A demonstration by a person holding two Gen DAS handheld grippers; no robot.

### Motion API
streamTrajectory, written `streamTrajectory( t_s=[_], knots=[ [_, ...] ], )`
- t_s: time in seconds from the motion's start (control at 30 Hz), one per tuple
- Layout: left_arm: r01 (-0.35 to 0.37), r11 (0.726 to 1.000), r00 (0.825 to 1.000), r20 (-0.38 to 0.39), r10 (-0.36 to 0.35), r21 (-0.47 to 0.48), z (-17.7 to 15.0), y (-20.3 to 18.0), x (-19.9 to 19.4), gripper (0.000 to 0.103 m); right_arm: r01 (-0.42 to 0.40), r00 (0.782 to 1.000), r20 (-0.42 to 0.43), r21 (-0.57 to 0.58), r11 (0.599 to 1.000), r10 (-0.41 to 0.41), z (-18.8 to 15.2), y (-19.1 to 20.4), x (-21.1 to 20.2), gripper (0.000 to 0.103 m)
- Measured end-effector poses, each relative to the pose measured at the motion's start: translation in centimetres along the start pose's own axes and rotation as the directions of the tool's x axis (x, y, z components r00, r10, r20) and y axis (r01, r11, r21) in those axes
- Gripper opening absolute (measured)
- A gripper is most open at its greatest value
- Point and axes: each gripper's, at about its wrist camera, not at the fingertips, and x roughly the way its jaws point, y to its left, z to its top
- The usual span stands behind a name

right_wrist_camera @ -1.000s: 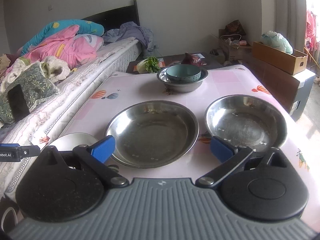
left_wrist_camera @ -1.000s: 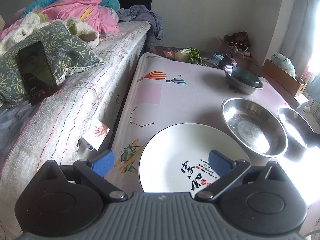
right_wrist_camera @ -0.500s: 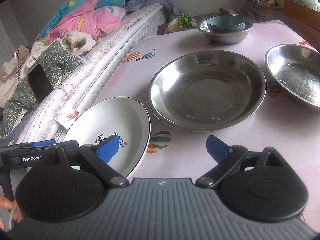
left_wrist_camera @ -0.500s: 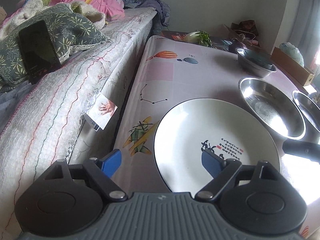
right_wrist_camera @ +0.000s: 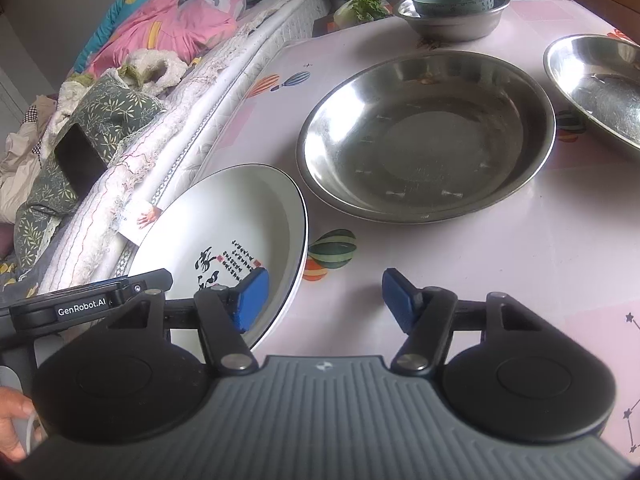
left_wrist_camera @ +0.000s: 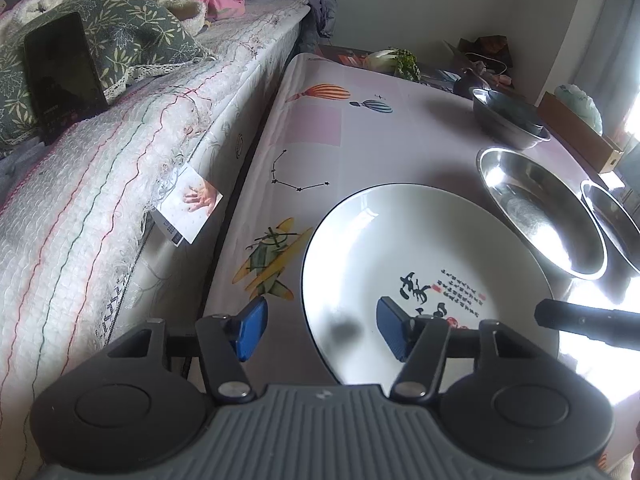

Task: Organize plates and bowls
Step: 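Close both grippers on the rim of one large steel plate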

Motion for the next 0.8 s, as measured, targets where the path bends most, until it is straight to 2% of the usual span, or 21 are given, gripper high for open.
streamTrajectory(
  t_s=[0.23, 0.43, 0.6, 0.8],
  knots=[
    [-0.04, 0.999, 0.999, 0.029, 0.04, 0.009, 0.5, -0.2, -1.0, 0.061, -0.001, 1.0, 0.029, 0.006, 1.0, 0.001, 0.2, -0.8, -1.0, 0.06],
    [-0.045, 0.999, 0.996, 0.077, 0.043, 0.021, 1.8, -1.4, -2.7, 0.063, 0.016, 0.995, 0.095, 0.011, 1.0, -0.017, 0.8, -2.4, -3.1, 0.06],
    [-0.015, 0.998, 0.994, 0.109, 0.008, 0.06, 3.0, -4.1, -3.3, 0.064, 0.038, 0.984, 0.17, 0.051, 0.998, -0.047, 1.3, -5.1, -5.8, 0.06],
    [0.068, 0.987, 0.988, 0.13, -0.088, 0.148, 4.6, -10.2, -3.0, 0.064, 0.086, 0.963, 0.245, 0.118, 0.989, -0.113, 1.8, -9.9, -9.4, 0.06]
  ],
)
